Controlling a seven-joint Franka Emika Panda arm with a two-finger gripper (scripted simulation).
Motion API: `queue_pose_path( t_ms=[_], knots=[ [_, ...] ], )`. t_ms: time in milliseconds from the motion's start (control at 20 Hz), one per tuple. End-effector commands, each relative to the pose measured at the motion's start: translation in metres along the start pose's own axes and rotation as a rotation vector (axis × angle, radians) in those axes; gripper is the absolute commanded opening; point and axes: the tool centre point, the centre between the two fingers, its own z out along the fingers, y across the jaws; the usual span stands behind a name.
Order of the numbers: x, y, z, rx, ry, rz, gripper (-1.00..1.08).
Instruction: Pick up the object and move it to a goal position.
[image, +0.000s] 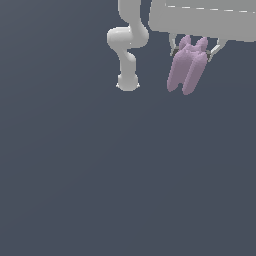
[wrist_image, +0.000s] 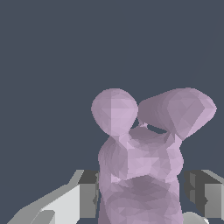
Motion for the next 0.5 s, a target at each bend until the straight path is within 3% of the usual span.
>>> queue_pose_path(
  t_ms=[0, 450],
  knots=[
    [-0.001, -0.007, -0.013, 0.0, 0.0, 0.0, -1.0],
    [-0.002, -0.021, -0.037, 0.0, -0.001, 0.0, -1.0]
  ],
)
